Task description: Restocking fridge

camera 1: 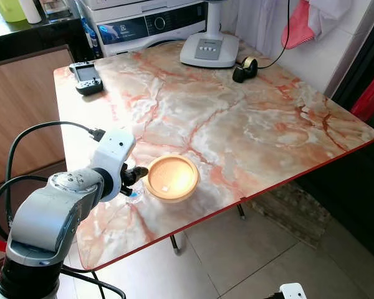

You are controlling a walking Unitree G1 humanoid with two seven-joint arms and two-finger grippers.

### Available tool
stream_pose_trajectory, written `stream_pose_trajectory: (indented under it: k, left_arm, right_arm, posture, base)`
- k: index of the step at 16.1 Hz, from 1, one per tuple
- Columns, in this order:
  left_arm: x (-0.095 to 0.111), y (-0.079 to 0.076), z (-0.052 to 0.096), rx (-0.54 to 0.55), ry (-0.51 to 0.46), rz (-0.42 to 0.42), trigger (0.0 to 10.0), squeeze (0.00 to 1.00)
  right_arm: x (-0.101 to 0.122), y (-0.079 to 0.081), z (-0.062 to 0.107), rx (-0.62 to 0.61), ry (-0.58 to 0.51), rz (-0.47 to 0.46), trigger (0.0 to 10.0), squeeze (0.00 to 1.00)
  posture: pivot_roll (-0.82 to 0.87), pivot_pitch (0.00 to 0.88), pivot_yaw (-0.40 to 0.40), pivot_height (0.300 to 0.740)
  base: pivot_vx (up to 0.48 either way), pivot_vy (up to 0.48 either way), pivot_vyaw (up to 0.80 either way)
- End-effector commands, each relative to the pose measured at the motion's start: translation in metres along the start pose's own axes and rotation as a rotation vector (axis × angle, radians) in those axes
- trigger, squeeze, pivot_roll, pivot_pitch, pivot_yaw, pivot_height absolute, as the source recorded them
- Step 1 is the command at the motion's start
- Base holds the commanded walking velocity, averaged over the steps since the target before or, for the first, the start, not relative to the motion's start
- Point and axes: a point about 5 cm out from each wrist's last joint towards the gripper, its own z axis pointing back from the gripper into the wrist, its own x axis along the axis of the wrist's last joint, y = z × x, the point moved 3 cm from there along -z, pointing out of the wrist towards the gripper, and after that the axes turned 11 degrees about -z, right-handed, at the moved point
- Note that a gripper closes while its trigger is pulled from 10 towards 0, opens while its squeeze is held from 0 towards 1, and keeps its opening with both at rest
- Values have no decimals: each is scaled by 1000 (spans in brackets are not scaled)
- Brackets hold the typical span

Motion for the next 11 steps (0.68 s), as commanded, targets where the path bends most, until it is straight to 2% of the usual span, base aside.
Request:
stream_pose_trajectory:
  k: [1, 7, 11]
  left_arm:
    - [-4, 5, 1, 22, 17, 1, 0, 0]
    - [-7, 8, 0, 48, 26, -10, 0, 0]
    - [-8, 30, 2, 201, 17, -21, 0, 0]
  right_arm:
    - [-3, -3, 1, -5, 14, 0, 10000, 0]
    - [-2, -3, 1, -4, 13, 2, 10000, 0]
    - [-3, -3, 1, -4, 15, 3, 10000, 0]
  posture:
    - [101, 99, -6, 740]
    - [100, 98, -7, 740]
    - [94, 95, -6, 740]
  base:
    - [0, 0, 0]
    - [0, 0, 0]
    - [0, 0, 0]
